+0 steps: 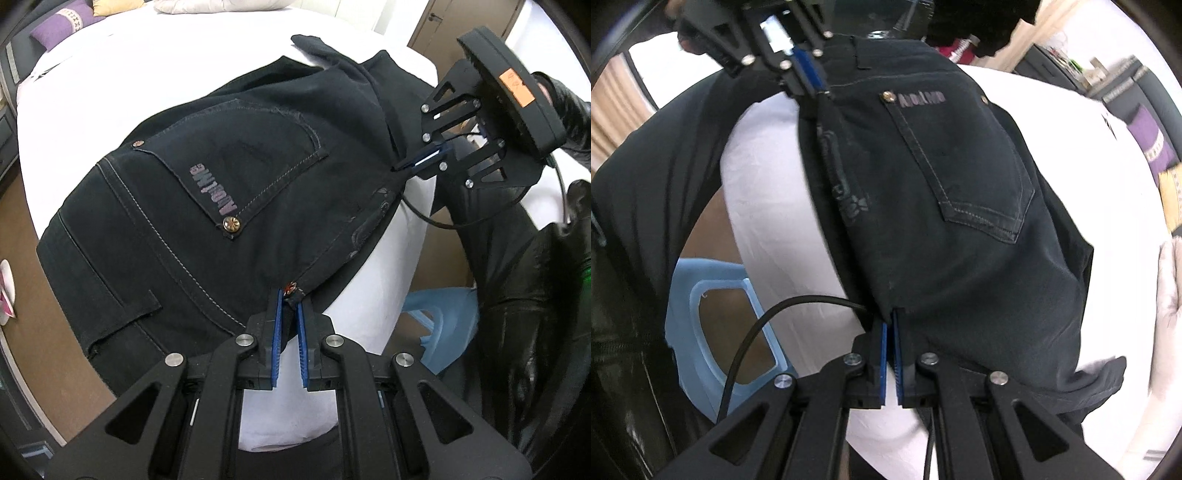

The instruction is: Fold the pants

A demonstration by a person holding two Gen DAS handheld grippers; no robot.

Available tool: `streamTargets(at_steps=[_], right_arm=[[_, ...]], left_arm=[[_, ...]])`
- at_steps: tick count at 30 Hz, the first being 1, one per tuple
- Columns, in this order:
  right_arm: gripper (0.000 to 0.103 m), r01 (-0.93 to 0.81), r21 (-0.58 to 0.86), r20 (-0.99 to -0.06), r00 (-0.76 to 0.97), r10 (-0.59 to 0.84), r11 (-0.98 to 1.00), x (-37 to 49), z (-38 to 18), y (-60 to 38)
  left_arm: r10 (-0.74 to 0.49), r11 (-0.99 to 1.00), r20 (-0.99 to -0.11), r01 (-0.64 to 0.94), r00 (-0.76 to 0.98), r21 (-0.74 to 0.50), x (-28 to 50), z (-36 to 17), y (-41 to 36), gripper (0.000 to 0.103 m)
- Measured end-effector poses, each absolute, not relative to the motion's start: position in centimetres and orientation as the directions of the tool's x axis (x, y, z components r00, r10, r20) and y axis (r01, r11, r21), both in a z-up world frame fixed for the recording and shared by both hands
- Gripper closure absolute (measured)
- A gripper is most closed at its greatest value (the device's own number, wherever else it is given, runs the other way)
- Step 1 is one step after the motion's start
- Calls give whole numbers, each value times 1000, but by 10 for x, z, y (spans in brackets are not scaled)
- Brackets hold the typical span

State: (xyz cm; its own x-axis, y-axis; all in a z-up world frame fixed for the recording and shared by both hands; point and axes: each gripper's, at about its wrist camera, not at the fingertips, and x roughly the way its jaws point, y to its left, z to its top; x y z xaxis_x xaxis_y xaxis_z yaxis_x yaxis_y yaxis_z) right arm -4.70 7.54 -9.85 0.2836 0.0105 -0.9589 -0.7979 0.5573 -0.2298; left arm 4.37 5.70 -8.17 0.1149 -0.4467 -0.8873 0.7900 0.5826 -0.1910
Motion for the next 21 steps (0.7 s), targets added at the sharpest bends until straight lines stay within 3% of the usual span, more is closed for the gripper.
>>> streamTargets(at_steps=[5, 21], right_arm=[[96, -787, -271, -951, 308, -28, 554, -54, -105, 80], [95, -766, -360, -925, 369, -96, 532, -67, -109, 92]], left_arm=[[-448, 605, -882, 776, 146, -179, 35, -92, 62, 92], [-417, 658, -889, 738, 191, -151, 20, -74, 76, 91]])
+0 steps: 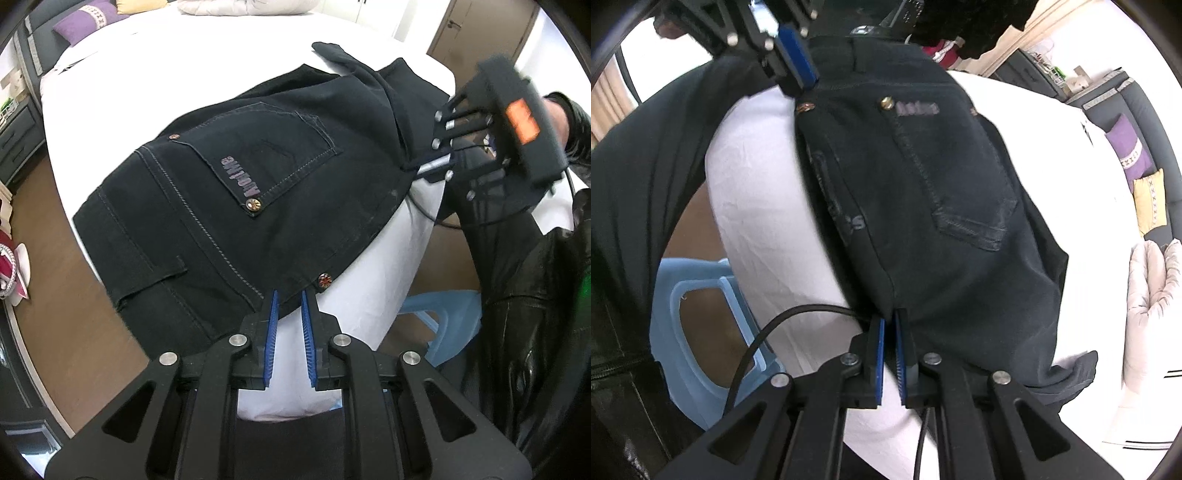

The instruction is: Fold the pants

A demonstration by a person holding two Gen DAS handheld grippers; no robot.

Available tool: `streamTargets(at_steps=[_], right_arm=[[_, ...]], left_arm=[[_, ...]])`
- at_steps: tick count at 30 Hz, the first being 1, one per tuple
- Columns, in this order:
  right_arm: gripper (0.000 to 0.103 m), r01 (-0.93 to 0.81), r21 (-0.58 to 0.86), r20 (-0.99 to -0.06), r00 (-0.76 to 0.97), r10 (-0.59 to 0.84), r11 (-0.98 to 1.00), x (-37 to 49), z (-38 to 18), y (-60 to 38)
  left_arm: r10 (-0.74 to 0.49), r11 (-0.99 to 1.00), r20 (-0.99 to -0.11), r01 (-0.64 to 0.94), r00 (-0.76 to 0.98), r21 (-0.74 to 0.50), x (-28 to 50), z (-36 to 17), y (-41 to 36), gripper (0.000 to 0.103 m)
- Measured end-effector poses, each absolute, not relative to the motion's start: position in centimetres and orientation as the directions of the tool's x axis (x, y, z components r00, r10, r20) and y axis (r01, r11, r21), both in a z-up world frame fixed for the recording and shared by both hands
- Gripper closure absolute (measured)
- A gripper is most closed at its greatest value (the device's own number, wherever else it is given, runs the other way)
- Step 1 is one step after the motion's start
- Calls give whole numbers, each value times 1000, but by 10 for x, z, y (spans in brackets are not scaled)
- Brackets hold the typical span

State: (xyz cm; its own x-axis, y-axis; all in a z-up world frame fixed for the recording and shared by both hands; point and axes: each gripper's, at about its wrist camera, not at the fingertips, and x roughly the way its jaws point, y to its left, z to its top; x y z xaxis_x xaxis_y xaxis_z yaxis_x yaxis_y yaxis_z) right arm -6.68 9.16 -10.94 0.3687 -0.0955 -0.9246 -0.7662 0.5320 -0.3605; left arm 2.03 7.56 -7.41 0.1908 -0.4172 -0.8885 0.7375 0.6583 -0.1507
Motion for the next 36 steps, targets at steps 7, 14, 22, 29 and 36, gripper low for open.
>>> streamTargets(at_steps=[7, 14, 22, 29, 36], right_arm=[[93, -717, -328, -928, 365, -69, 615, -59, -114, 87], [55, -574, -220, -927, 375, 15, 789, -49, -94, 52], [38, -63, 395, -763, 533, 365, 917, -30, -28, -138], [42, 267, 785, -523, 769, 368, 558, 8, -45, -327], [49, 420, 768, -611, 707, 357, 482, 59, -95, -353]], left_arm=[[-529, 691, -796, 695, 295, -201, 34, -41, 47, 91], [-491, 709, -852, 652, 181, -270, 56, -101, -49, 91], [-589, 729, -795, 520, 145, -446, 70, -121, -36, 91], [-585, 748, -797, 480, 149, -459, 71, -129, -36, 91], [-589, 749, -796, 463, 140, -473, 73, -131, -22, 91]])
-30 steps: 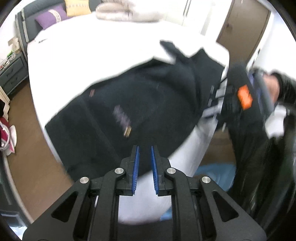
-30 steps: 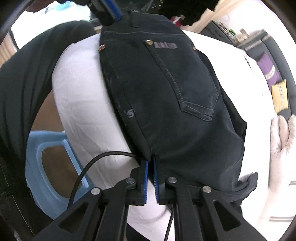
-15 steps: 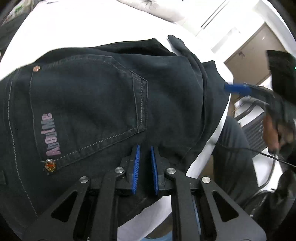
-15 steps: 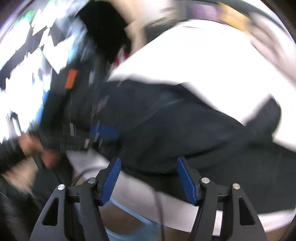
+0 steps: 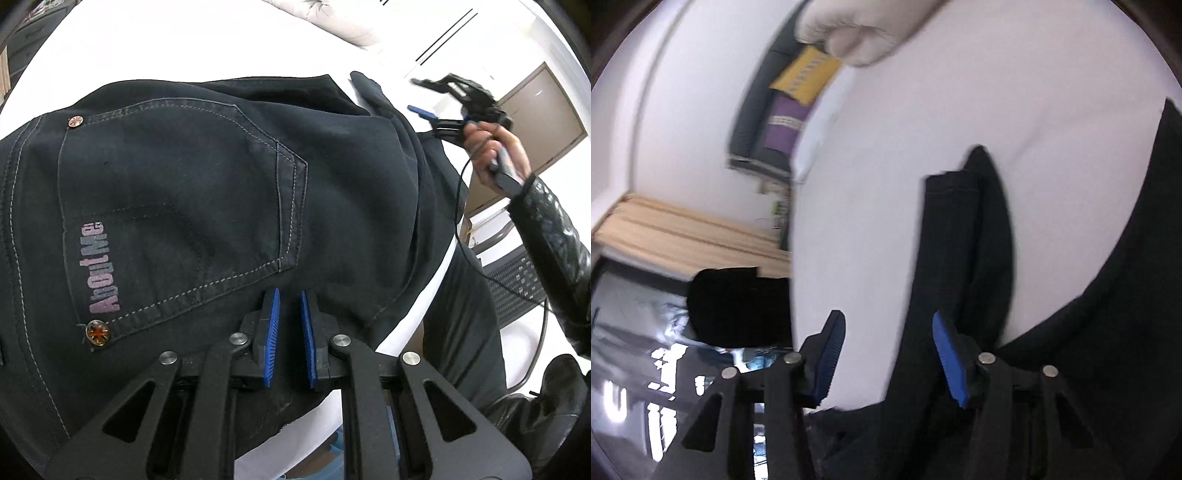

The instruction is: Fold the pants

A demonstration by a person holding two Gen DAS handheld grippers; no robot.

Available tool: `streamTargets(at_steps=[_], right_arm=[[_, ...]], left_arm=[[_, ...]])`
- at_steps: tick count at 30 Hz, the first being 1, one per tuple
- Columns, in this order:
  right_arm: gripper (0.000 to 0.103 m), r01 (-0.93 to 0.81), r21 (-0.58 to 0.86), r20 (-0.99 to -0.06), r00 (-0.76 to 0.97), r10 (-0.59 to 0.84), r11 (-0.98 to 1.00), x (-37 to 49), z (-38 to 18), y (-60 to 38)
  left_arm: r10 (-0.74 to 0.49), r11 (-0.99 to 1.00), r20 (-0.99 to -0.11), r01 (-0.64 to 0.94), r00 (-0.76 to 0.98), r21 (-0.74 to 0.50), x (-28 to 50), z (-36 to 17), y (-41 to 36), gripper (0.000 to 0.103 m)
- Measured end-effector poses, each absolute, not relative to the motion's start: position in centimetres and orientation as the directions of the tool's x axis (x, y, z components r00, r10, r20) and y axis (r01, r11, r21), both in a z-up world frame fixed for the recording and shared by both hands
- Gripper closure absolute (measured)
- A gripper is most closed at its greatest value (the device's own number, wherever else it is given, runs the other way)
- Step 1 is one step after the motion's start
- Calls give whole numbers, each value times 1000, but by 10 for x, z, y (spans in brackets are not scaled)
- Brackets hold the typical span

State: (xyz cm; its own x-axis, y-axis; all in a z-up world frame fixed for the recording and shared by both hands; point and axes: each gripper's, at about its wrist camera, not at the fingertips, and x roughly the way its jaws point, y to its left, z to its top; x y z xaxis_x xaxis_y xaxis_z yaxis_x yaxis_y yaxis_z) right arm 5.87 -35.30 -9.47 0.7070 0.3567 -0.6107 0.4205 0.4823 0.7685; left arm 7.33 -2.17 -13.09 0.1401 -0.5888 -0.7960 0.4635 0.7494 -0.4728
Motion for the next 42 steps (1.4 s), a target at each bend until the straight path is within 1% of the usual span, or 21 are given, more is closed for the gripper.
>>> streamTargets(at_steps=[3, 6, 12, 15, 17, 19, 21, 22, 24, 26, 28, 29, 31, 32, 34, 35, 38, 40, 42], right_arm=[[49, 479, 751, -643, 686, 340, 454, 72, -114, -357], [49, 484, 776, -620, 702, 349, 405, 78, -127, -359], [51, 475, 780, -615, 701, 361, 407, 91, -134, -361], [57, 489, 776, -621, 702, 349, 398, 97, -143, -367], [67, 490, 774, -623, 702, 345, 400, 98, -147, -370], [72, 499, 763, -636, 692, 341, 410, 99, -150, -372], [84, 504, 747, -653, 680, 334, 433, 104, -152, -374], [95, 502, 735, -663, 671, 332, 455, 106, -151, -375], [97, 492, 702, -689, 654, 314, 515, 112, -140, -372], [98, 454, 682, -688, 663, 293, 574, 114, -117, -366], [98, 387, 677, -654, 706, 271, 626, 112, -78, -362], [98, 346, 680, -622, 739, 259, 647, 107, -52, -362], [98, 267, 695, -537, 810, 236, 667, 90, -1, -366], [98, 212, 704, -471, 854, 223, 677, 74, 31, -371], [98, 129, 717, -365, 907, 210, 685, 41, 67, -381], [98, 109, 723, -334, 920, 207, 683, 22, 78, -387], [98, 107, 745, -297, 937, 184, 659, -27, 71, -404], [98, 149, 776, -290, 947, 136, 613, -71, 37, -427], [98, 222, 842, -305, 947, 96, 492, -108, -12, -452]], left_arm=[[-592, 747, -794, 461, 136, -479, 73, -131, -19, 91], [-596, 747, -791, 456, 137, -484, 73, -131, -16, 91], [-603, 743, -786, 454, 136, -492, 75, -132, -10, 91], [-604, 742, -785, 453, 135, -494, 75, -132, -7, 91], [-606, 742, -784, 451, 134, -496, 74, -134, -7, 91], [-608, 740, -783, 451, 132, -499, 75, -134, -6, 91], [-610, 738, -781, 450, 131, -502, 74, -136, -7, 91], [-612, 738, -780, 449, 131, -503, 74, -136, -6, 91], [-613, 738, -779, 447, 132, -505, 74, -136, -6, 91], [-615, 738, -777, 446, 134, -507, 74, -137, -6, 91], [-616, 738, -776, 446, 137, -507, 74, -137, -5, 91], [-615, 738, -777, 448, 138, -504, 73, -137, -5, 91], [-614, 740, -777, 447, 142, -503, 72, -137, -5, 91], [-614, 741, -776, 446, 145, -502, 71, -137, -4, 91], [-613, 743, -775, 443, 152, -501, 69, -137, -4, 91], [-616, 743, -772, 440, 156, -504, 68, -137, -4, 91], [-622, 744, -766, 424, 162, -515, 66, -138, -1, 91], [-622, 745, -766, 426, 165, -513, 64, -138, 1, 91], [-623, 746, -765, 422, 165, -516, 64, -138, 3, 91]])
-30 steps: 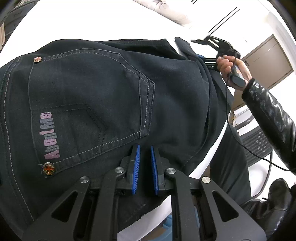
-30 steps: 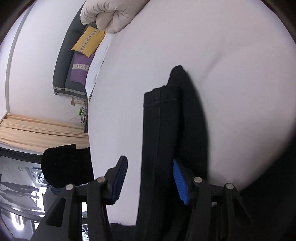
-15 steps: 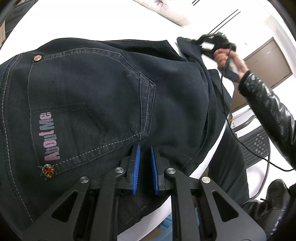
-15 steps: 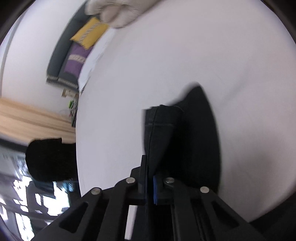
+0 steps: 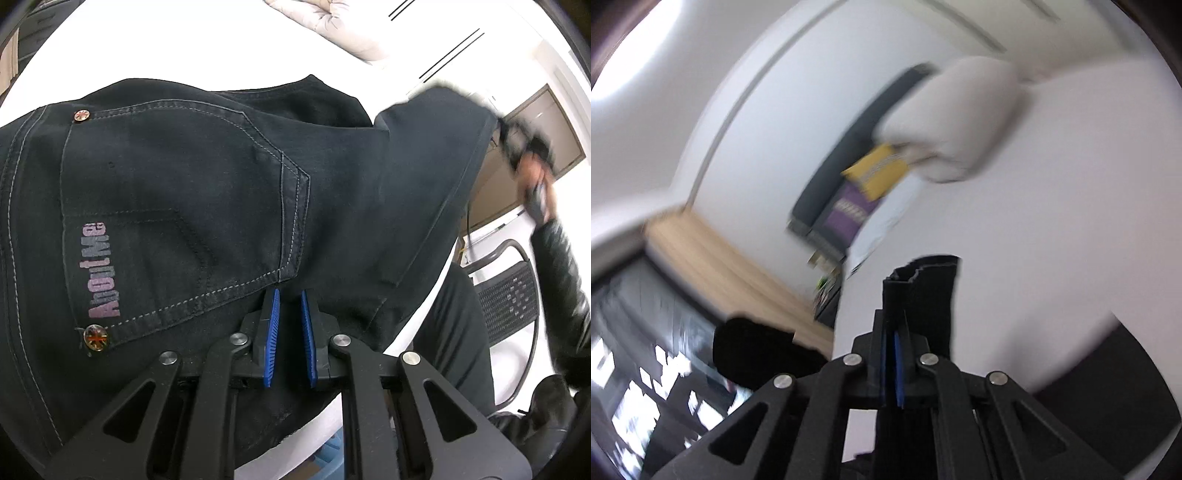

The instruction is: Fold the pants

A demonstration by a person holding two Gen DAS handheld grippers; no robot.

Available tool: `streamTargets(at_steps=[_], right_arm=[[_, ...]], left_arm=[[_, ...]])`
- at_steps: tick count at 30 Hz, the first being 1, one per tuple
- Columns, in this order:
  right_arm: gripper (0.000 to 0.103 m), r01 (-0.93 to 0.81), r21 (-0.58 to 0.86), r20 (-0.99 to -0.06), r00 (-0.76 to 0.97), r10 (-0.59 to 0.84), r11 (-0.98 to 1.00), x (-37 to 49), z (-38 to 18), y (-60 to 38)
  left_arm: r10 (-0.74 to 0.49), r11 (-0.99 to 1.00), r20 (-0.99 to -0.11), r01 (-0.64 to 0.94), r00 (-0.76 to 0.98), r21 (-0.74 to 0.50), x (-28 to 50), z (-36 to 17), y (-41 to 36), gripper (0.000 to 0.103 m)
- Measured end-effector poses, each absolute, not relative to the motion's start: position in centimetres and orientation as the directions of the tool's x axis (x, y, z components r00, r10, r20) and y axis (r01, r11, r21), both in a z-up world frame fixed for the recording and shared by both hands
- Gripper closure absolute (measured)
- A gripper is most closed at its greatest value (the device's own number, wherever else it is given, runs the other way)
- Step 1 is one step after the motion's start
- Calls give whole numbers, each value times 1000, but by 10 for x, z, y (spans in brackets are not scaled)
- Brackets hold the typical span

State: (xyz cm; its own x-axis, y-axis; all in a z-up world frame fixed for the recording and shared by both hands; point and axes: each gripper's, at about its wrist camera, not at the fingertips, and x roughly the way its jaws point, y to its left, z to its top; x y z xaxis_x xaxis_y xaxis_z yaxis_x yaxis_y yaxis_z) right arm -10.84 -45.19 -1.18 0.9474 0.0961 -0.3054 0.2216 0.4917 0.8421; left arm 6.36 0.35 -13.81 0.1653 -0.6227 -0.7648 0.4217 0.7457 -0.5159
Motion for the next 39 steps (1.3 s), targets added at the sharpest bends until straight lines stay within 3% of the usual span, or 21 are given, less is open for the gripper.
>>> streamTargets(at_steps=[5, 8, 12, 19, 21, 25, 28, 35, 39], right_arm=[[98, 525, 812, -545, 839, 6, 255, -186, -137, -482], [98, 527, 829, -537, 844, 1, 187, -202, -161, -485], [98, 511, 827, -526, 851, 0, 237, -196, -149, -481], [98, 331, 850, -344, 938, -45, 409, -176, -69, -458], [98, 386, 836, -396, 917, -59, 389, -176, -76, -462], [98, 608, 766, -609, 790, -66, 210, -204, -154, -474], [98, 609, 778, -610, 791, -49, 151, -224, -177, -473], [96, 654, 703, -667, 742, -58, 279, -195, -139, -478], [96, 550, 741, -565, 821, -86, 384, -199, -98, -478]], left_arm=[[-623, 748, -765, 407, 162, -524, 64, -139, 7, 91], [-624, 751, -765, 395, 161, -529, 68, -138, 8, 91], [-622, 756, -766, 379, 164, -533, 70, -138, 11, 91], [-635, 750, -756, 357, 155, -557, 71, -139, 15, 91], [-642, 746, -752, 352, 152, -566, 73, -140, 17, 91], [-639, 747, -755, 354, 146, -563, 75, -139, 21, 91], [-633, 747, -763, 362, 130, -557, 76, -137, 22, 91], [-617, 759, -776, 356, 127, -545, 80, -131, 18, 91], [-618, 758, -776, 355, 125, -547, 79, -131, 18, 91]])
